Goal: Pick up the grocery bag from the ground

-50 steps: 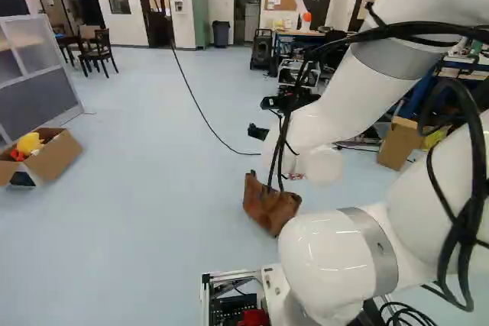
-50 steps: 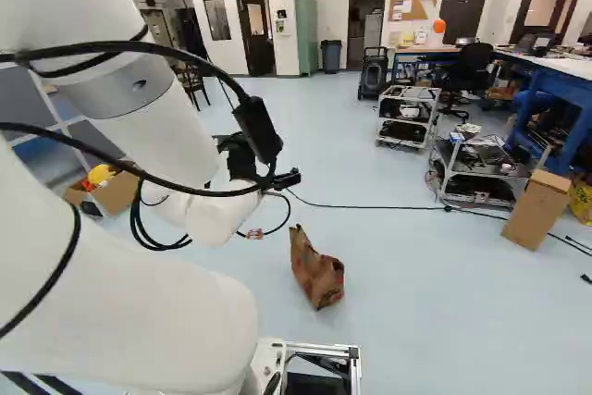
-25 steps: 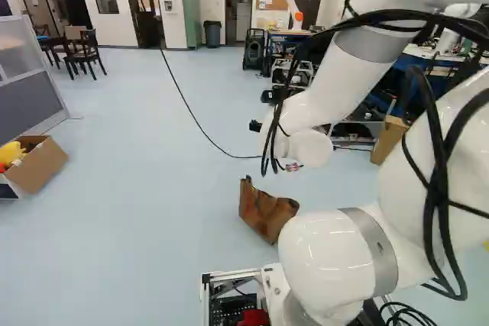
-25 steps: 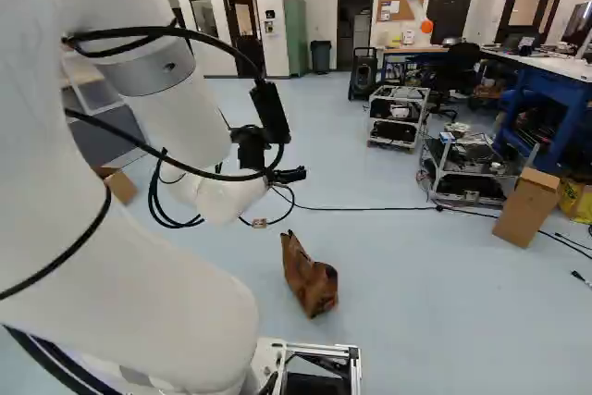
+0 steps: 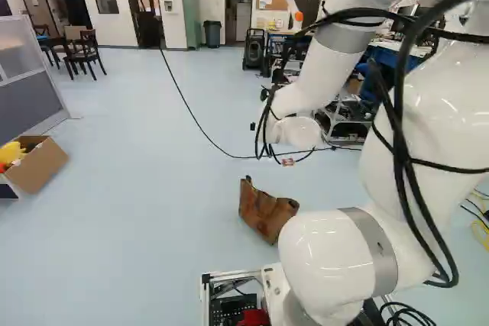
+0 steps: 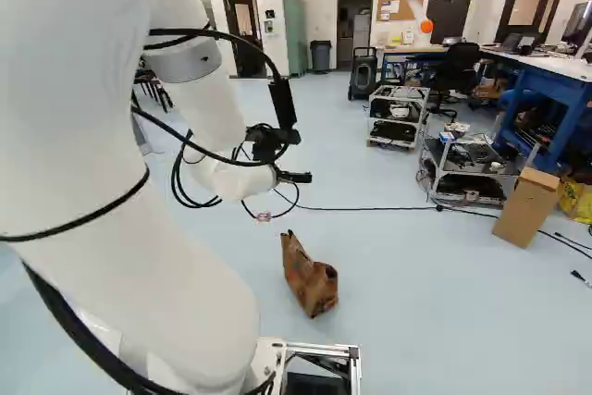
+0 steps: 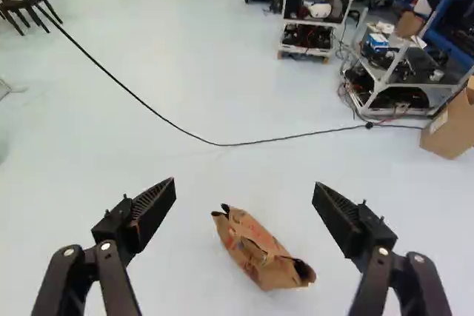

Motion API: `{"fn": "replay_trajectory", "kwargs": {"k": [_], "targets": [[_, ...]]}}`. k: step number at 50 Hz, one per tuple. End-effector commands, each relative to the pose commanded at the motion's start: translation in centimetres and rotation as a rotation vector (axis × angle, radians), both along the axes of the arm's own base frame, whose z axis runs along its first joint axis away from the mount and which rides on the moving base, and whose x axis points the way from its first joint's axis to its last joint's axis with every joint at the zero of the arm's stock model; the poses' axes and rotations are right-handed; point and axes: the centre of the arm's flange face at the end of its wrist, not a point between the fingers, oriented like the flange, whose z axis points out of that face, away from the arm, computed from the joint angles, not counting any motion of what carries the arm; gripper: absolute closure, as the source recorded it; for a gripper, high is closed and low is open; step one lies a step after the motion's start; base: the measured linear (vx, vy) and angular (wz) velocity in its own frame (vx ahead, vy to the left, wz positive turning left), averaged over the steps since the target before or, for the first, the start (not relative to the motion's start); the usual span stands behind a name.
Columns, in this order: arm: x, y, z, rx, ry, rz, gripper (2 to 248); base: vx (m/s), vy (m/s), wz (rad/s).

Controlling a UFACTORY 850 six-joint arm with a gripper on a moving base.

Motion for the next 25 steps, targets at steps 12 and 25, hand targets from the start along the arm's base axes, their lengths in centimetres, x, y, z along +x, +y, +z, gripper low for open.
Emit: {"fn": "replay_trajectory", "kwargs": {"k": [12, 25], "targets": [[2.3, -0.2, -2.0, 0.020, 0.118, -0.018, 3, 0.000, 0.000, 0.000], [5.0, -0.3, -3.9, 0.031, 0.202, -0.021, 3, 0.000, 0.000, 0.000]]}}
